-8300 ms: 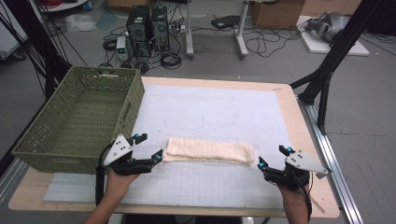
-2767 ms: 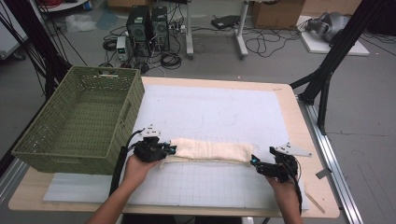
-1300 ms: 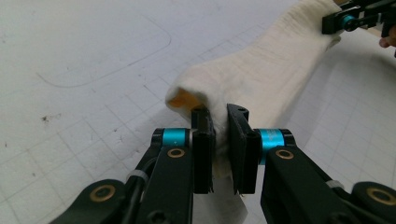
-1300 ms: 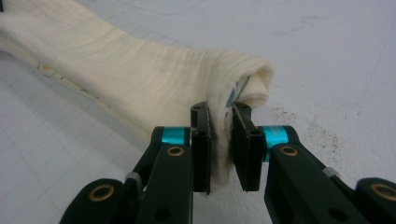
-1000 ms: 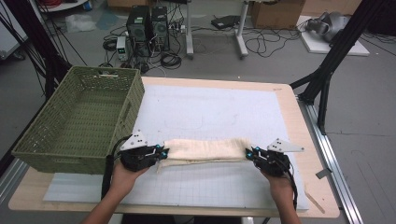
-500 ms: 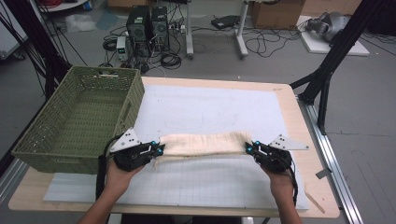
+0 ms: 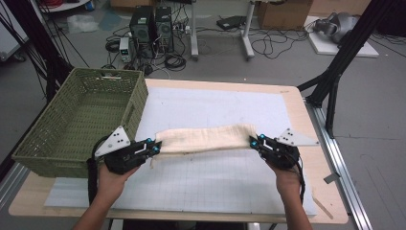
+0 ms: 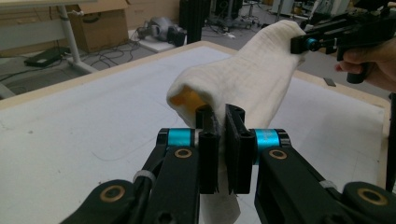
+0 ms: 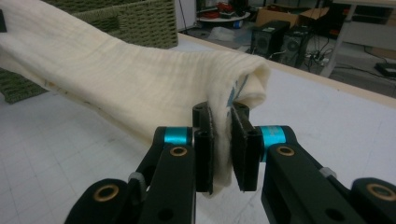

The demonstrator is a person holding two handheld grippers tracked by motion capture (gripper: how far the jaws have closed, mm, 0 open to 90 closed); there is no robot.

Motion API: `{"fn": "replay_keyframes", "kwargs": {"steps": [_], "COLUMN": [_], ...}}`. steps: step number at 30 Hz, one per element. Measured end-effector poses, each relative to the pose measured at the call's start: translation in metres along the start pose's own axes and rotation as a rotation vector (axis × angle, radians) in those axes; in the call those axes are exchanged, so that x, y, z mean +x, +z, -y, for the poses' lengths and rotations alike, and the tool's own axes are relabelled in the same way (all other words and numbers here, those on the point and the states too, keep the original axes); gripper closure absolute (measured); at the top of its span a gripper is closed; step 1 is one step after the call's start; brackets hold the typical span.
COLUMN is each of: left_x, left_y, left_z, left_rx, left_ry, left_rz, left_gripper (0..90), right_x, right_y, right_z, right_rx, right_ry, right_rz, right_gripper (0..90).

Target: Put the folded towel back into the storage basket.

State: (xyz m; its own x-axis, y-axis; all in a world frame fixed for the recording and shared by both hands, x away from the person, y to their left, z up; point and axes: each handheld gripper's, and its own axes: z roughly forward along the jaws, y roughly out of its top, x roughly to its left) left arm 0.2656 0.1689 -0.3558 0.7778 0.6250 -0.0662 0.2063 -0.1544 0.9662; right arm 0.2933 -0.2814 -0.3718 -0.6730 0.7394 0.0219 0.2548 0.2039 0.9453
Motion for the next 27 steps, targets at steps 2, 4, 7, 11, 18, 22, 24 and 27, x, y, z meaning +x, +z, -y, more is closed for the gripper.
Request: {"fn": "replay_keyframes", "kwargs": {"steps": [2, 4, 7, 11, 18, 22, 24, 27], "left_x": [0.000, 0.001, 0.004, 0.006, 0.011, 0.013, 0.014, 0.015], "left_y": [-0.006, -0.009, -0.015, -0.023, -0.039, -0.047, -0.051, -0.056], "left_z": [-0.005, -0.006, -0.010, -0.013, -0.019, -0.021, -0.021, -0.020], "left_rx": [-0.017, -0.023, -0.040, -0.061, -0.096, -0.112, -0.113, -0.116], "left_ry": [0.004, 0.003, -0.005, -0.012, -0.018, -0.020, -0.019, -0.018], "left_rz": [-0.012, -0.016, -0.025, -0.040, -0.072, -0.088, -0.099, -0.115], "left_gripper": [84.5, 84.5, 84.5, 84.5, 84.5, 84.5, 84.5, 84.5], "right_x": [0.000, 0.000, 0.000, 0.000, 0.005, 0.007, 0.010, 0.012], "right_y": [0.004, 0.008, 0.015, 0.024, 0.050, 0.061, 0.070, 0.078], "right_z": [-0.008, -0.016, -0.030, -0.042, -0.073, -0.083, -0.093, -0.100], "right_rx": [-0.005, -0.020, -0.030, -0.033, -0.030, -0.031, -0.034, -0.037], "right_ry": [-0.014, -0.021, -0.029, -0.050, -0.090, -0.100, -0.108, -0.116], "right_rz": [-0.001, -0.002, -0.002, 0.002, 0.006, 0.007, 0.005, 0.001], "right_gripper": [80.8, 80.8, 80.8, 80.8, 80.9, 80.9, 80.9, 80.9]}}
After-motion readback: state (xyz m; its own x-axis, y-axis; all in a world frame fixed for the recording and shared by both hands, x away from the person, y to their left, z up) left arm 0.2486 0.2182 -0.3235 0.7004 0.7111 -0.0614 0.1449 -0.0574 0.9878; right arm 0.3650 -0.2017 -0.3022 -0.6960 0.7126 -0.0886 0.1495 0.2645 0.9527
